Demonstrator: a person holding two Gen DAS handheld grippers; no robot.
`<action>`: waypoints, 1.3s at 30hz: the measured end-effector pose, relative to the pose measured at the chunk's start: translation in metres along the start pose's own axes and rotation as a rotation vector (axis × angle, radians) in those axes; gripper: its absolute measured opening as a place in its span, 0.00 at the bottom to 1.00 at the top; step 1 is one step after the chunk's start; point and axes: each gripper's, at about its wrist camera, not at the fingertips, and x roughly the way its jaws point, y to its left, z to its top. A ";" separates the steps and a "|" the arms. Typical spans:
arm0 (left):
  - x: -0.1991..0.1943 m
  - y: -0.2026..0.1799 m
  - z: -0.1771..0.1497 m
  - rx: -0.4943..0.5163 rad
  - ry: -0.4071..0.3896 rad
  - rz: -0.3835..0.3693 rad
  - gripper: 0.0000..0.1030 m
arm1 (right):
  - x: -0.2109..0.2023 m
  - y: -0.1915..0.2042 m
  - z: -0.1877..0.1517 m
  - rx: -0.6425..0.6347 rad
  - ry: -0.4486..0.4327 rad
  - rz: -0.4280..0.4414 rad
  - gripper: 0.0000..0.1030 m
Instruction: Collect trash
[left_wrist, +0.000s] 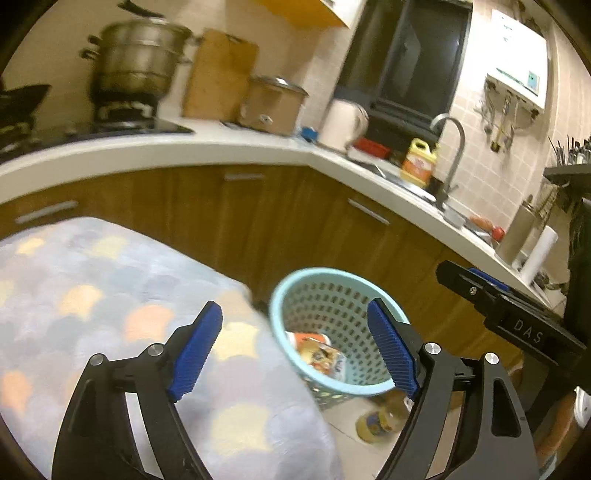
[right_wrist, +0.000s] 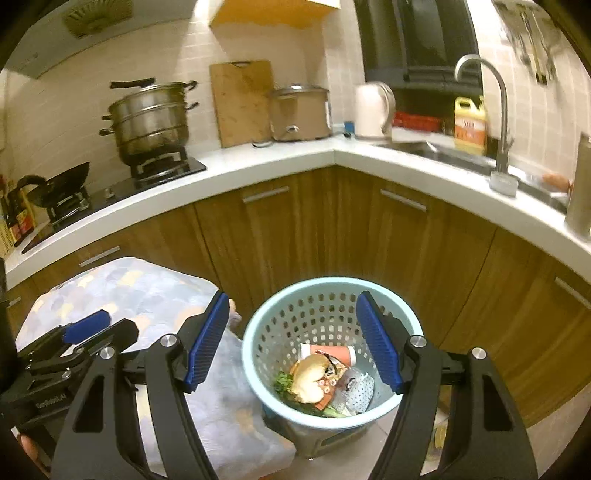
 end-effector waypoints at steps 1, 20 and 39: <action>-0.007 0.002 -0.002 0.005 -0.012 0.011 0.77 | -0.005 0.006 0.000 -0.009 -0.009 -0.003 0.65; -0.062 0.055 -0.042 0.094 -0.105 0.163 0.79 | -0.051 0.078 -0.017 -0.041 -0.117 -0.060 0.77; -0.078 0.072 -0.043 0.027 -0.168 0.210 0.81 | -0.053 0.084 -0.027 -0.006 -0.121 -0.054 0.79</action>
